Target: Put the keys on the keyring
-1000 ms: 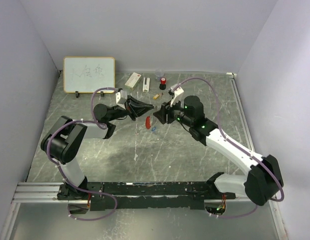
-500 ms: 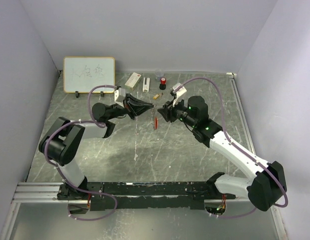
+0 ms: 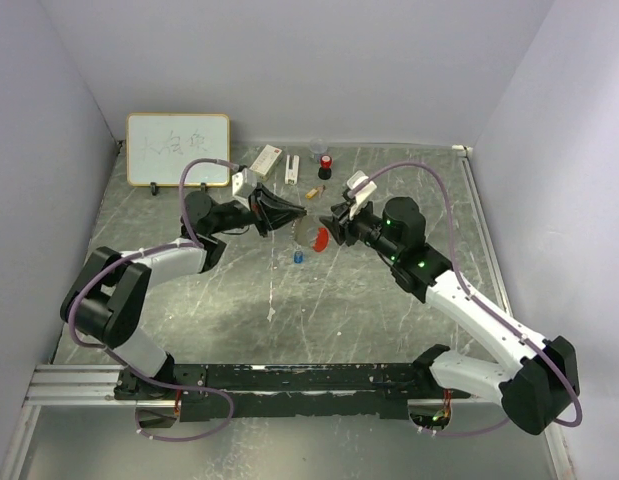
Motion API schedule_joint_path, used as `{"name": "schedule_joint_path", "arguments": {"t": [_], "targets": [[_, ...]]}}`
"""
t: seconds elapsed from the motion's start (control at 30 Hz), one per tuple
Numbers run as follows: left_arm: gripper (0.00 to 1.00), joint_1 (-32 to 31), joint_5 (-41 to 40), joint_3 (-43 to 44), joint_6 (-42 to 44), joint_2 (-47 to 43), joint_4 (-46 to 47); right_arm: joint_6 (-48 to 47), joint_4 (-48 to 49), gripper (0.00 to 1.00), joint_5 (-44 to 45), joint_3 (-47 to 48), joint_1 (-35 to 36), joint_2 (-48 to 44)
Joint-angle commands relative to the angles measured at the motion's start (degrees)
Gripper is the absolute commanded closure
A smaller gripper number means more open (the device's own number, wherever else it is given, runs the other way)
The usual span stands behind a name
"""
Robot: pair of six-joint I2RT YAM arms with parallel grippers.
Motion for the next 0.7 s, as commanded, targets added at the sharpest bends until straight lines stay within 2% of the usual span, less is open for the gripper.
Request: {"name": "schedule_joint_path", "arguments": {"t": [0.0,0.2,0.4,0.67], "targets": [[0.93,0.59,2.11,2.99,5.08,-3.15,-11.70,-3.62,2.22,0.61,-2.12,-1.39,-0.23,-2.10],[0.93,1.15,4.87,3.81,6.09,-3.46,-14.90,-6.01,0.48,0.59,-8.18,-0.45,-0.42,-0.24],[0.93,1.34,8.60,5.10,6.40,-3.08,-17.28,-7.33,0.77,0.58,-10.66,-0.47,-0.42,0.28],[0.93,1.34,10.57,6.69,12.19,-3.24,-24.03,-8.12,0.35,0.58,-14.08,0.97,-0.42,2.76]]}}
